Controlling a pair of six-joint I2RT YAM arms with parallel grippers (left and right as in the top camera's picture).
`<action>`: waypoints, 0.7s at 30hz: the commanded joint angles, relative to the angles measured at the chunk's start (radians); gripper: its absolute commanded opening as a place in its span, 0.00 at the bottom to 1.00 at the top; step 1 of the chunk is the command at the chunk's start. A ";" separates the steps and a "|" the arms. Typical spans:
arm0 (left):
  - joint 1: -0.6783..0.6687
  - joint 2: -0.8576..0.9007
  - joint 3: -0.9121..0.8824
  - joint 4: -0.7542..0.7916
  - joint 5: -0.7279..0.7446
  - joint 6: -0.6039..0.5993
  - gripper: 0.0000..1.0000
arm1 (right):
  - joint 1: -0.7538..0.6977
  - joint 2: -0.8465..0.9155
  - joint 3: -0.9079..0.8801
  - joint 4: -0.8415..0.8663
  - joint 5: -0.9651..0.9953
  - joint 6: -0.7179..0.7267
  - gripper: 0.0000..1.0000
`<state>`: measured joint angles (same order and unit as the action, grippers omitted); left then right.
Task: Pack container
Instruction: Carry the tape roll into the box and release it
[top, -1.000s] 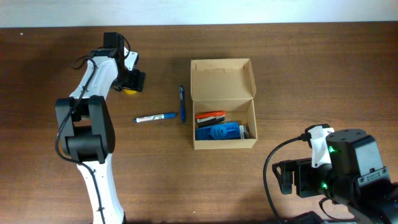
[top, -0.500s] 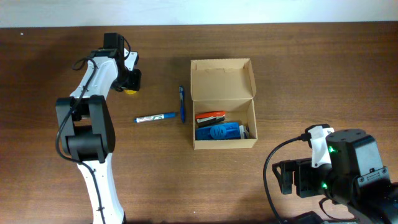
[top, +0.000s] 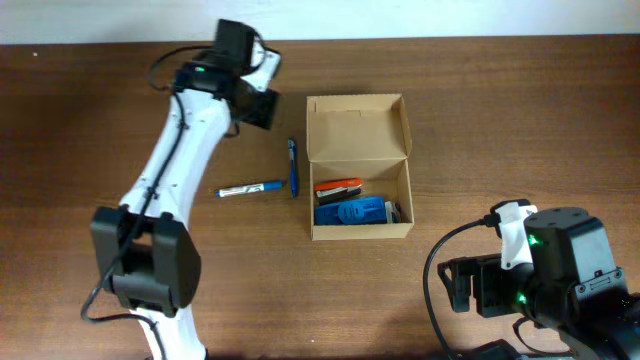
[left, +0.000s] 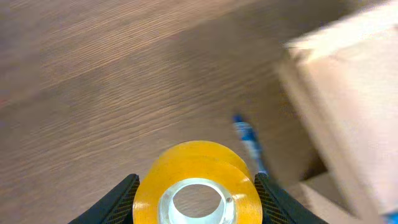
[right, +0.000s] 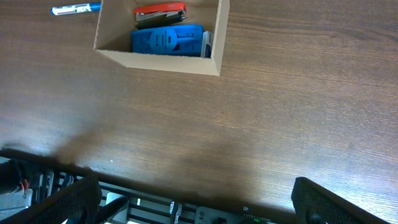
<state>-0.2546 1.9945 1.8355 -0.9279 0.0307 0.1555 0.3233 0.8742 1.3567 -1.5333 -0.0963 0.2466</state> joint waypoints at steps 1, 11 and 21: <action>-0.084 -0.054 0.001 -0.013 0.021 -0.004 0.31 | 0.006 -0.004 0.010 0.003 -0.001 -0.004 0.99; -0.336 -0.055 0.000 -0.010 0.064 0.019 0.31 | 0.006 -0.004 0.010 0.003 -0.001 -0.004 0.99; -0.451 0.021 0.000 0.034 0.063 0.033 0.31 | 0.006 -0.004 0.010 0.003 -0.001 -0.004 0.99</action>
<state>-0.6960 1.9907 1.8355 -0.9073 0.0772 0.1680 0.3233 0.8742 1.3567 -1.5333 -0.0963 0.2466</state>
